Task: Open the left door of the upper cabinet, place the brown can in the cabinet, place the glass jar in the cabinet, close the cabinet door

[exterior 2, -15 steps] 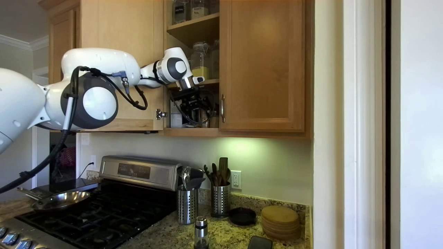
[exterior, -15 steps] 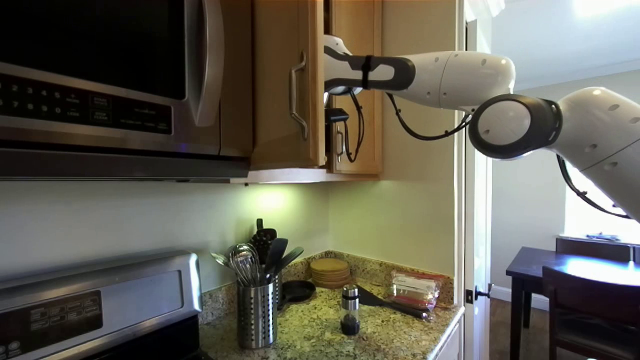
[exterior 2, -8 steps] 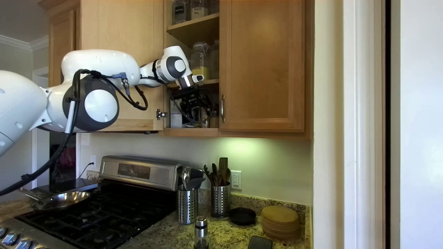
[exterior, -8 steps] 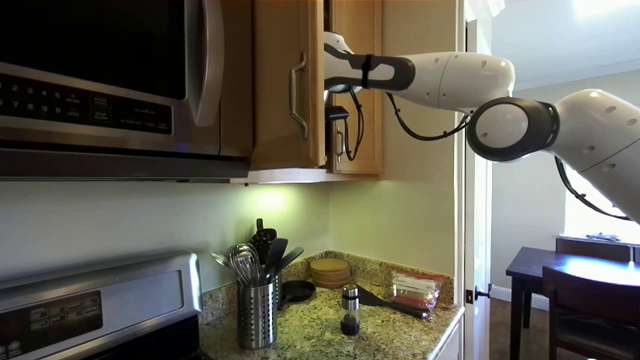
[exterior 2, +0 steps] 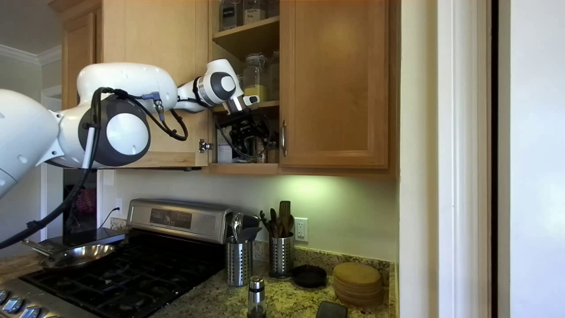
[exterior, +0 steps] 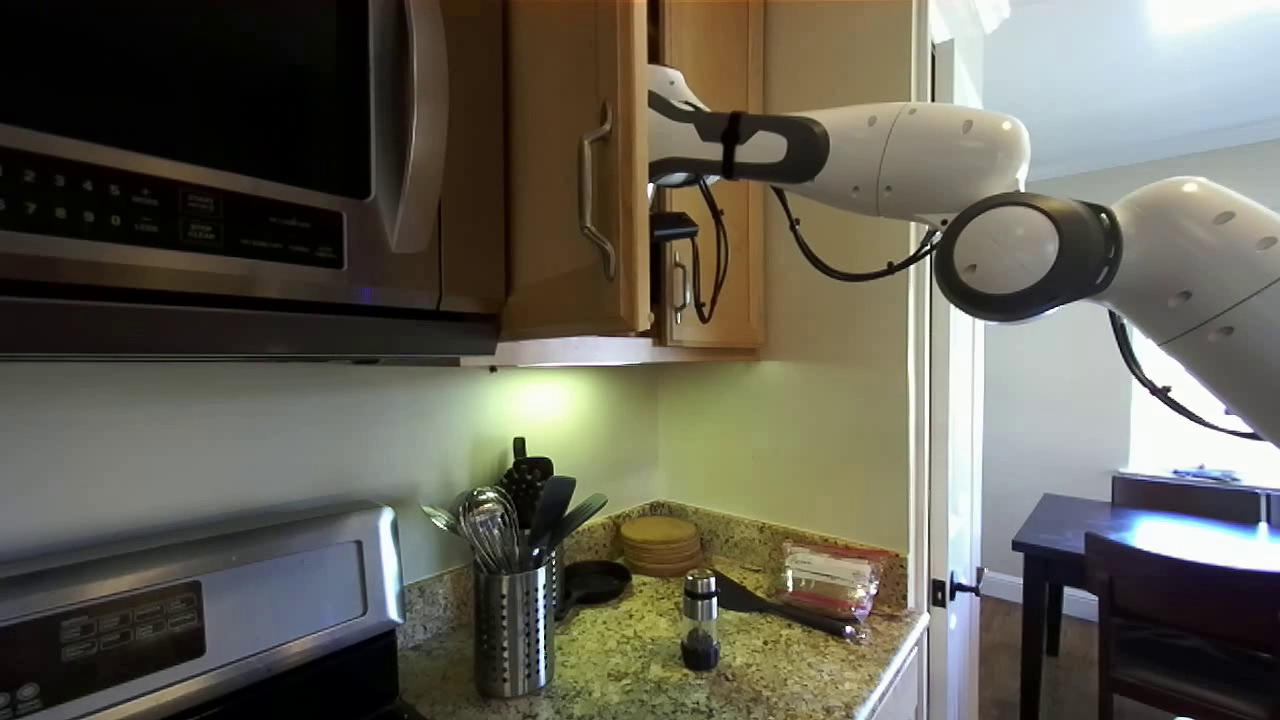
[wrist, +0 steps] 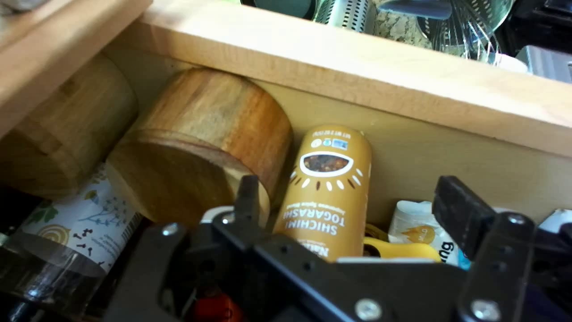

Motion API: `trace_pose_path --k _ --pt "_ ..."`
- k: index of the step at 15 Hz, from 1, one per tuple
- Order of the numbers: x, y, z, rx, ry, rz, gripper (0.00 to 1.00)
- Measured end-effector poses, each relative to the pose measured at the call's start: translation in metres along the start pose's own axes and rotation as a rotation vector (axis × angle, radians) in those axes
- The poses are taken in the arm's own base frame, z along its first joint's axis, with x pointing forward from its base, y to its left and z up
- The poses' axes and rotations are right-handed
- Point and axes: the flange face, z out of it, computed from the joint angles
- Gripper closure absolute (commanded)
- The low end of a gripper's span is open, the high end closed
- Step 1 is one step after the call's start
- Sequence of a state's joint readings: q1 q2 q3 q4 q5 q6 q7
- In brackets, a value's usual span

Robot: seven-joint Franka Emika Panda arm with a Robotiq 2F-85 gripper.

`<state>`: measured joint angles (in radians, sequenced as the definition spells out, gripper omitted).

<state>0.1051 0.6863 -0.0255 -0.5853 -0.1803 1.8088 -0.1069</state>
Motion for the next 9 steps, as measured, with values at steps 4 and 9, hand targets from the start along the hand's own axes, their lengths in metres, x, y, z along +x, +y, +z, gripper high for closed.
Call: trace_pose_path --k 4,9 --pt "0.002 -0.017 -0.003 -0.017 -0.001 0.035 0.00" --pt "-0.003 -0.034 0.007 -0.007 -0.048 0.084 0.00"
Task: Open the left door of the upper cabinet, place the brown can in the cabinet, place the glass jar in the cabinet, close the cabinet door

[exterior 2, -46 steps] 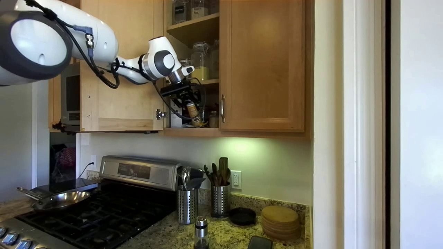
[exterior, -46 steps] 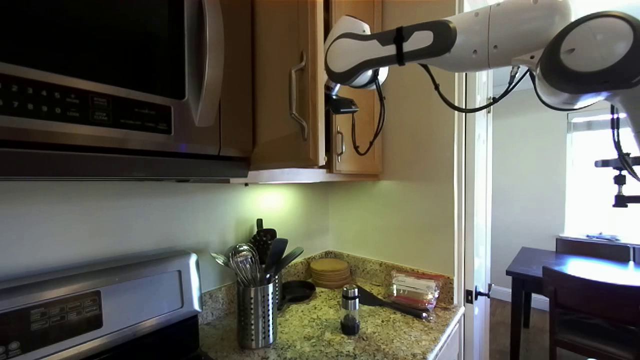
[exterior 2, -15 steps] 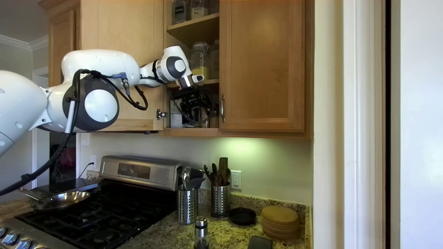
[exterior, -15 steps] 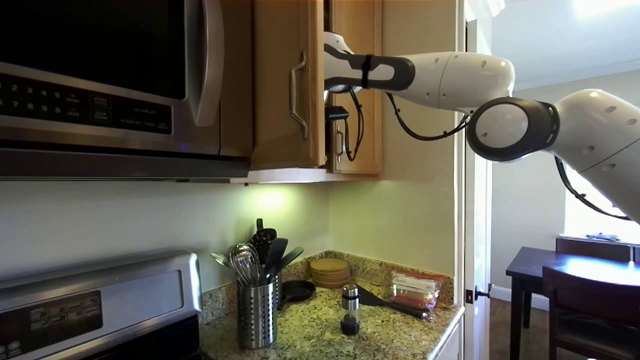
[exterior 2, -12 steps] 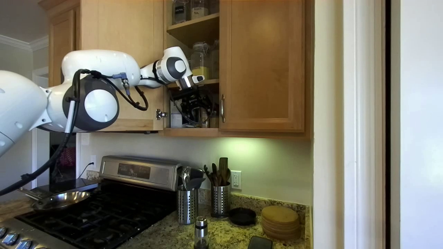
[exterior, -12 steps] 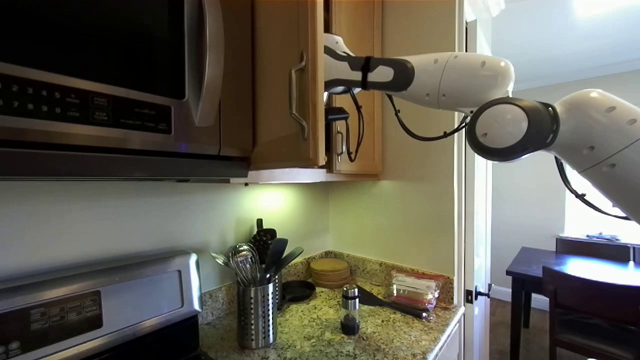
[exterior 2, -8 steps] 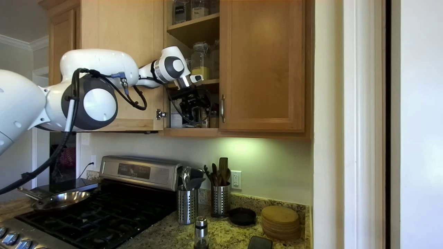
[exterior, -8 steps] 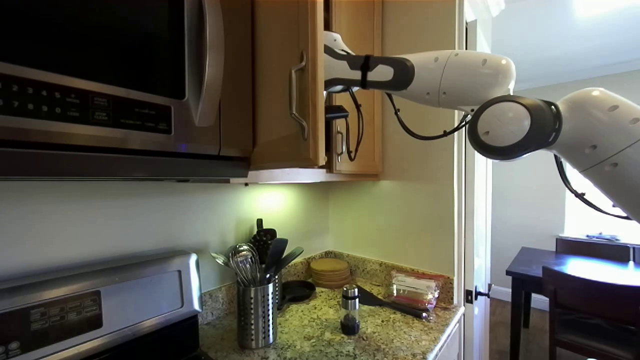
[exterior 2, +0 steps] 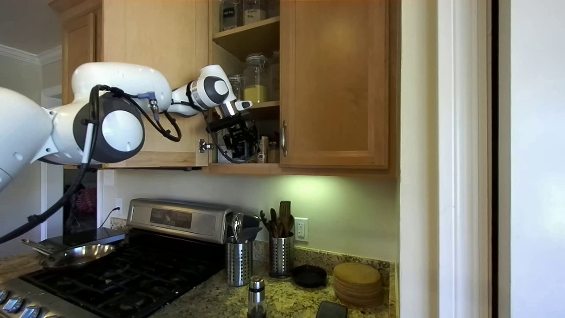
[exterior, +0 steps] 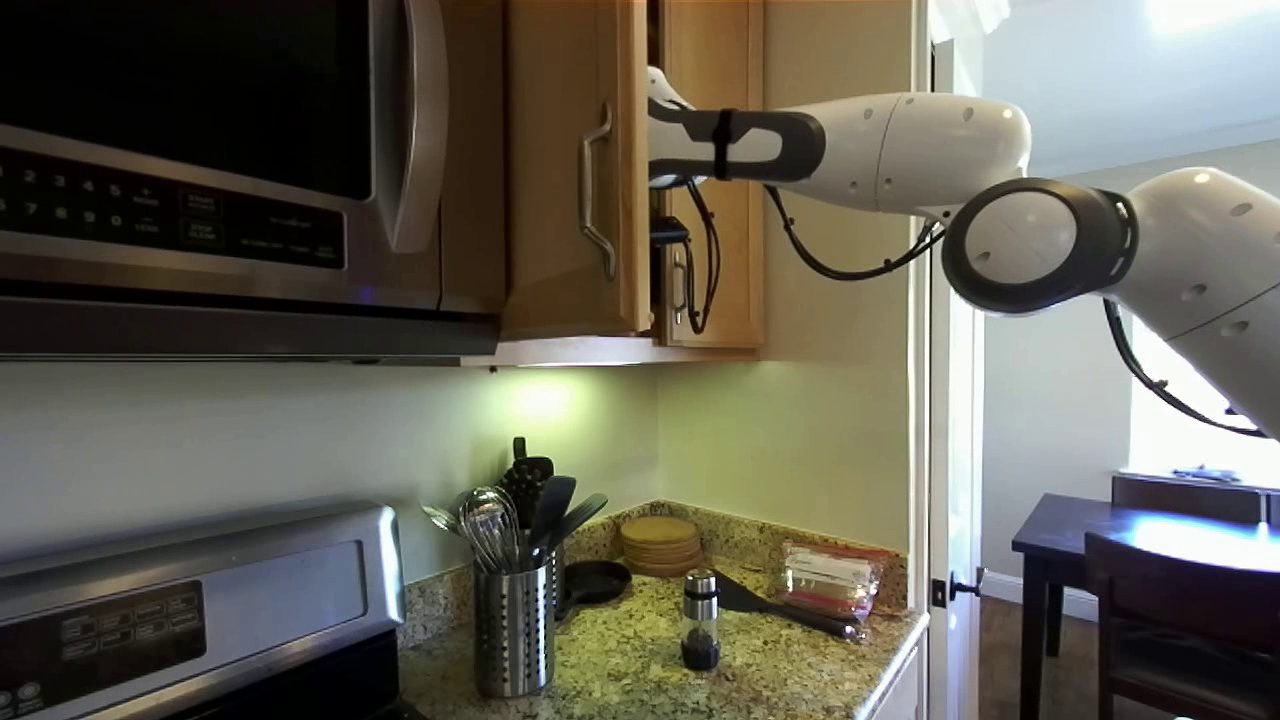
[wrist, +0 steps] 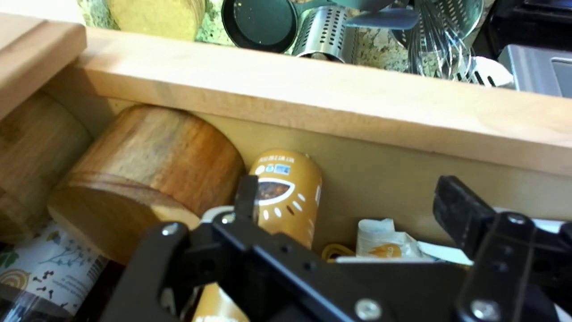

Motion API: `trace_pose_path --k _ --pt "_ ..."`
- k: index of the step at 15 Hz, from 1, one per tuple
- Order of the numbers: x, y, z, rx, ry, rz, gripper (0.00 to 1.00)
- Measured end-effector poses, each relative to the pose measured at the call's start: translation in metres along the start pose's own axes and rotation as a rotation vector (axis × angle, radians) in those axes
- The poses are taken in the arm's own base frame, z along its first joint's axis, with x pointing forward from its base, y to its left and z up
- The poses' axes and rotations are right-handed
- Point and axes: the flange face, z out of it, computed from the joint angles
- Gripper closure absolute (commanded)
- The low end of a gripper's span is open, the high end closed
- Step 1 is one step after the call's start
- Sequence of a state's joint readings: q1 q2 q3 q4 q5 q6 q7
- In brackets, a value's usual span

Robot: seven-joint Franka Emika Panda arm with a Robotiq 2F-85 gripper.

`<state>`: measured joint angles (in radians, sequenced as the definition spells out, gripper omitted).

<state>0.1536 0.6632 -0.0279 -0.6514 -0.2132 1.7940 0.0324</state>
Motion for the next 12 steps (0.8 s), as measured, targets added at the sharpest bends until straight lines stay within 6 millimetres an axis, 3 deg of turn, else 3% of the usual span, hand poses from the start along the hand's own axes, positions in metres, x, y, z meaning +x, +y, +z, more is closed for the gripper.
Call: trace_pose_path --k 3,12 --pt "-0.008 -0.004 0.018 0.000 -0.060 0.022 0.00" --pt "-0.039 -0.003 0.031 0.006 -0.157 0.092 0.00"
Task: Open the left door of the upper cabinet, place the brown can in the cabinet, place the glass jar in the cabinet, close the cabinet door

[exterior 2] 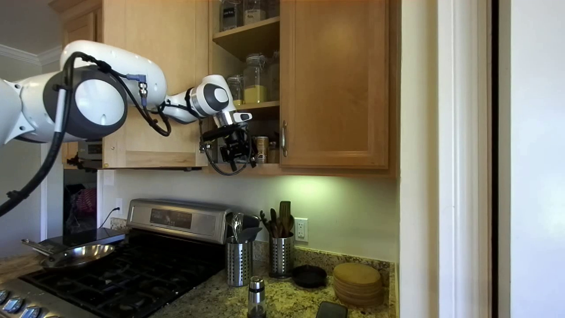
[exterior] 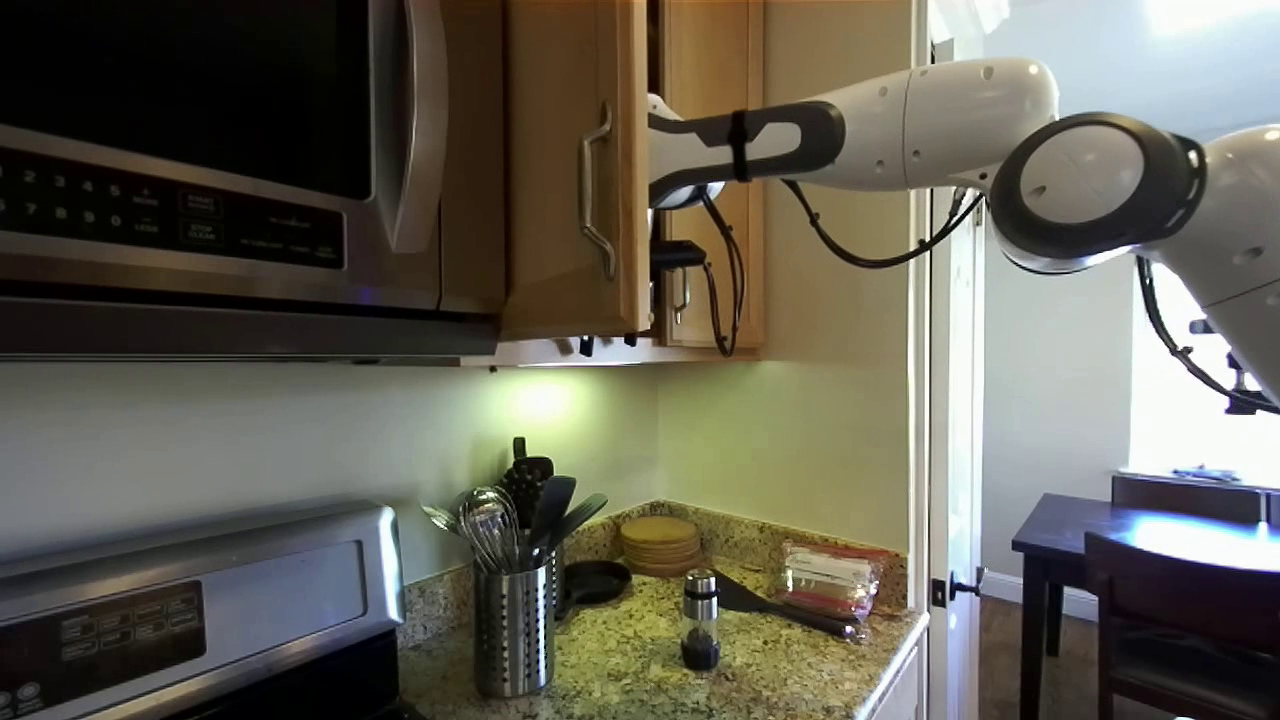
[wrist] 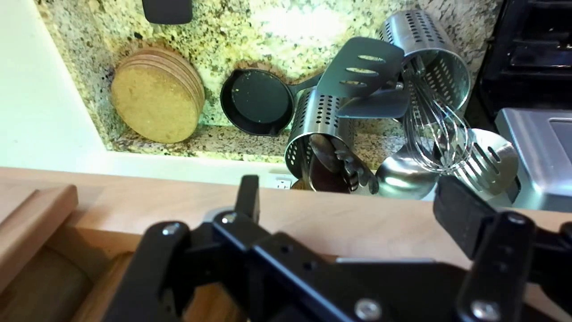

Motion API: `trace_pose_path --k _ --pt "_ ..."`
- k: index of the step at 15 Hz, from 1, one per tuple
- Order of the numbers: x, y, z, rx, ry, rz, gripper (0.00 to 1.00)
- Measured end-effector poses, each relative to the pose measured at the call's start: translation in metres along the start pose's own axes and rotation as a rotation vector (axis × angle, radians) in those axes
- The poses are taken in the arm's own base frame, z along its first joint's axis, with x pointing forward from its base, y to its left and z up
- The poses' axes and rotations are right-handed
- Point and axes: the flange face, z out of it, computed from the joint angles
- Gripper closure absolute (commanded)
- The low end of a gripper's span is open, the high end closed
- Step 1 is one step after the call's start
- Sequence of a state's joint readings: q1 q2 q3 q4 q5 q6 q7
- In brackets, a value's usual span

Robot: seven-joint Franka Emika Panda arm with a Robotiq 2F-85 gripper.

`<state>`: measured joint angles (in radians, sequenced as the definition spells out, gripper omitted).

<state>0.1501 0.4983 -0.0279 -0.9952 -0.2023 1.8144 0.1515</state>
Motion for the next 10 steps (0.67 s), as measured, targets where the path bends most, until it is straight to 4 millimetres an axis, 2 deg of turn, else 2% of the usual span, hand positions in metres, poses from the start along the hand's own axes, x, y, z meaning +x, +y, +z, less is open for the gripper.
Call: trace_pose_path --k 4,10 --pt "-0.020 0.006 0.013 0.005 -0.054 0.023 0.00" --pt "-0.069 0.004 0.073 0.042 -0.233 0.027 0.00"
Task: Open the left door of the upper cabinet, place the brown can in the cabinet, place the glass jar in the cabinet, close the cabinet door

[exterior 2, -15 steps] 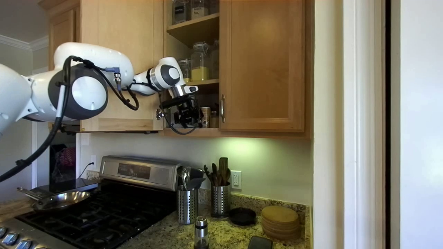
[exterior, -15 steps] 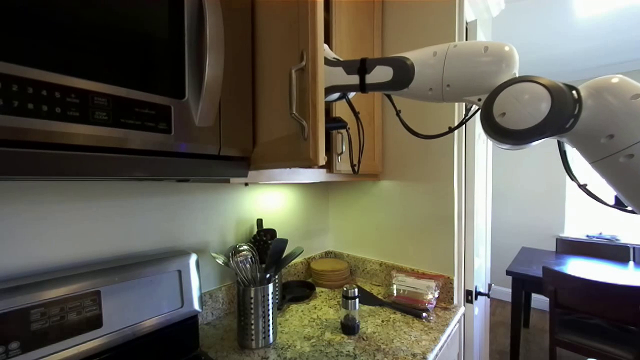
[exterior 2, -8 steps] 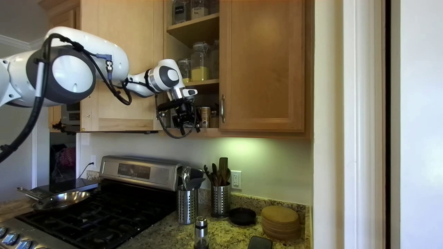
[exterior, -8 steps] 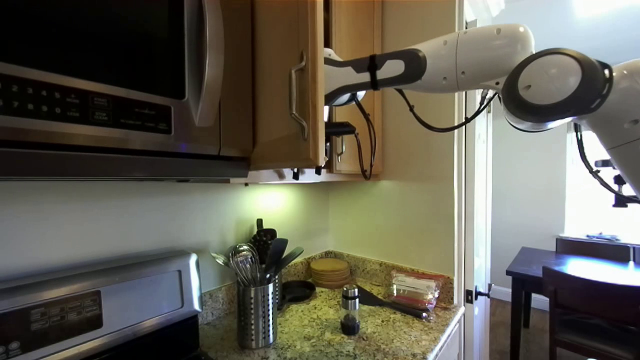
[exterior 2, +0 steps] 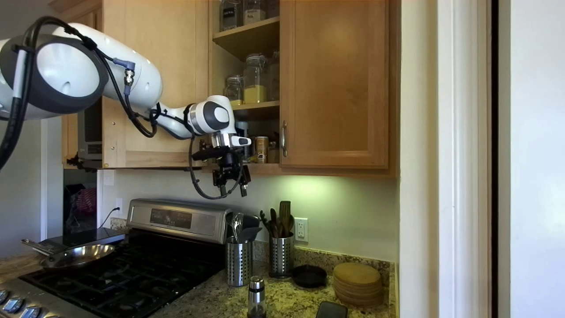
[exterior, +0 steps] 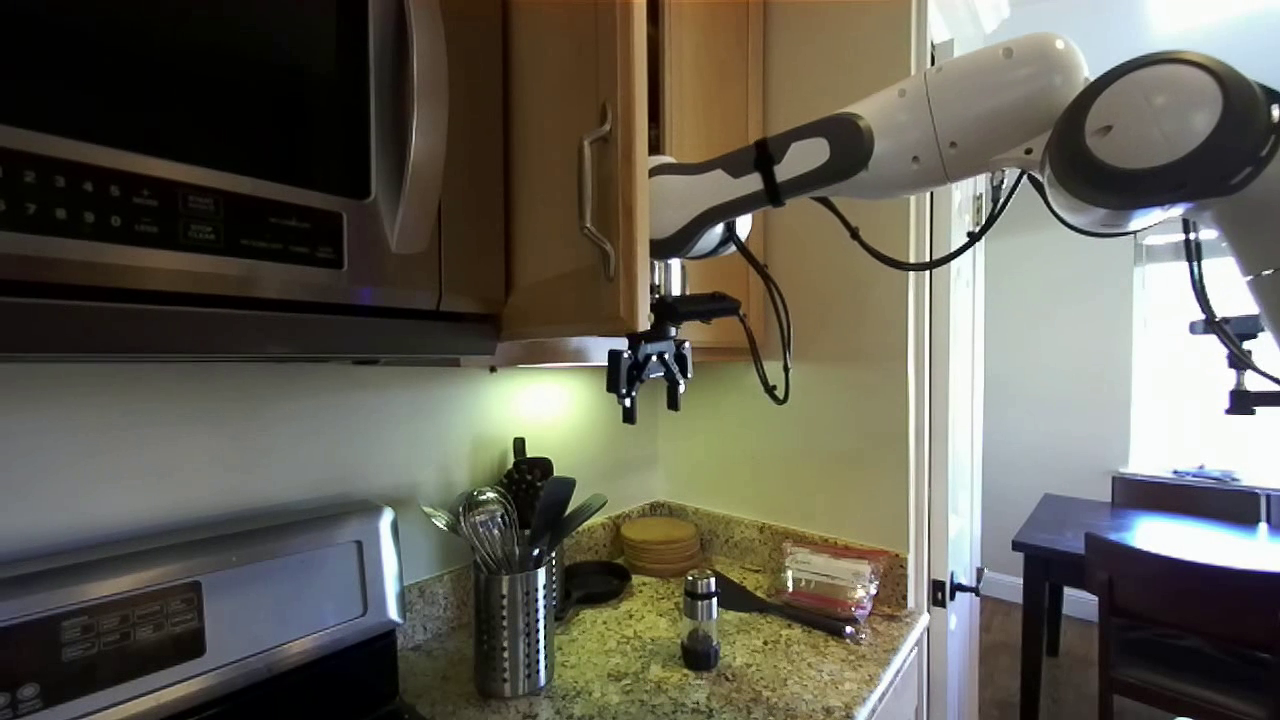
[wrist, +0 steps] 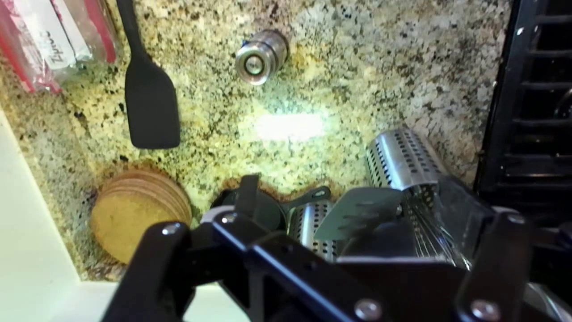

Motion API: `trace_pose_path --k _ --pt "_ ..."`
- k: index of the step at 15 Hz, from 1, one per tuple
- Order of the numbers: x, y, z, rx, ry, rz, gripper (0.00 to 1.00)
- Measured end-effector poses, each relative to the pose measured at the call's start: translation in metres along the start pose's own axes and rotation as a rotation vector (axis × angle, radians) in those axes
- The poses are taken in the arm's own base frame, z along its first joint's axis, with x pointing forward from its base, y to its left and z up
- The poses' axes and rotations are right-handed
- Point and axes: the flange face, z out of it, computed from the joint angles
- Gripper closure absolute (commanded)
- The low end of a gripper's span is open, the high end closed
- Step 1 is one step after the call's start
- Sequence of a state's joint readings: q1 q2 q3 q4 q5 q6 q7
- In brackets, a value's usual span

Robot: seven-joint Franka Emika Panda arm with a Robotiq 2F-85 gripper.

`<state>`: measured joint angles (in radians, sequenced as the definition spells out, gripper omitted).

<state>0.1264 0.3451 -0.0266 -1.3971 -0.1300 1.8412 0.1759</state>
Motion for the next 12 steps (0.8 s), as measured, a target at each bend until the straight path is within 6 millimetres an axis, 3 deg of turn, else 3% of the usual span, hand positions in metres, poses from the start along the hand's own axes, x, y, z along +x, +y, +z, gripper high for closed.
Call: trace_pose_path --k 6,12 --pt "-0.039 -0.003 0.073 -0.016 -0.116 0.039 0.00" --pt "-0.044 -0.001 0.069 -0.015 -0.114 0.045 0.00"
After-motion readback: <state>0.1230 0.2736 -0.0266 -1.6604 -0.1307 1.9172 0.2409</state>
